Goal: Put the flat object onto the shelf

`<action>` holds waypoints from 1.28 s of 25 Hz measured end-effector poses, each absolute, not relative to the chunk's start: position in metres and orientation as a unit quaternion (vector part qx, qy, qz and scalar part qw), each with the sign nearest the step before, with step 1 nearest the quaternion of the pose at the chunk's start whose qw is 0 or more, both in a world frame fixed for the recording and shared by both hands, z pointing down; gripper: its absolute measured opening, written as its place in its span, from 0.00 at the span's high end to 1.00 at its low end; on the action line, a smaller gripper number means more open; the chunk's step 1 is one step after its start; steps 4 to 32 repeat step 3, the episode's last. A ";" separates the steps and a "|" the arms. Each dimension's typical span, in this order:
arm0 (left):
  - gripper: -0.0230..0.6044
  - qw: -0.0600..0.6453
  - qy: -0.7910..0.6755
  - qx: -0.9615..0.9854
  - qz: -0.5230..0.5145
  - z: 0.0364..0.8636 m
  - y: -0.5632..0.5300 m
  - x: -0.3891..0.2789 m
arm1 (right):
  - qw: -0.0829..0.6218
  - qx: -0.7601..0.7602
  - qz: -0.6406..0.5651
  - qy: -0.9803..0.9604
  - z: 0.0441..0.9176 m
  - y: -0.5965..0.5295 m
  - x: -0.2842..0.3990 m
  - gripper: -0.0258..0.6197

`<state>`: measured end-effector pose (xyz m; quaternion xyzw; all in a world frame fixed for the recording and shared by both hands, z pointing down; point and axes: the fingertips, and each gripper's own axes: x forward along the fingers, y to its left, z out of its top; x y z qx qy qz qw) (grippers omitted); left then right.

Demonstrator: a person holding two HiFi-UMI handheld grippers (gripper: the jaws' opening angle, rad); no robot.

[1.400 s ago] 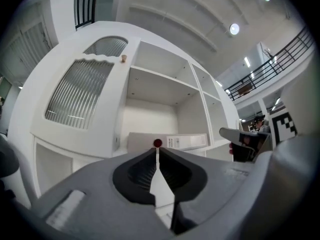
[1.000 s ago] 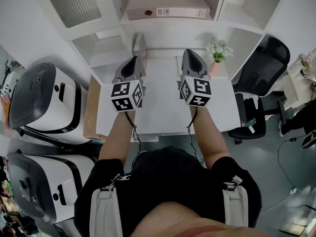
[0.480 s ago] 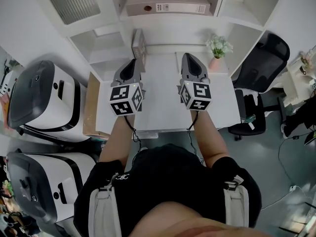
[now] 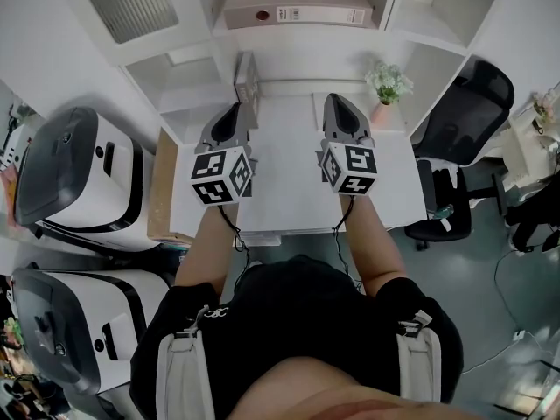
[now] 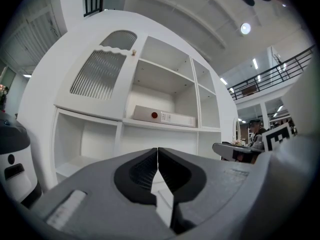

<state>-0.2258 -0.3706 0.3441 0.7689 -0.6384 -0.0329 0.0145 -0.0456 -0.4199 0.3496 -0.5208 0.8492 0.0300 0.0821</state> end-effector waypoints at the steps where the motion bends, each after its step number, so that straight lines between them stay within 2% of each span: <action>1: 0.93 0.014 -0.639 0.768 -0.033 0.344 -0.370 -0.226 | 0.082 -0.520 0.030 0.850 0.350 -0.420 -0.046 0.96; 32: 0.93 0.013 -0.640 0.768 -0.034 0.343 -0.370 -0.227 | 0.082 -0.518 0.030 0.851 0.350 -0.420 -0.047 0.96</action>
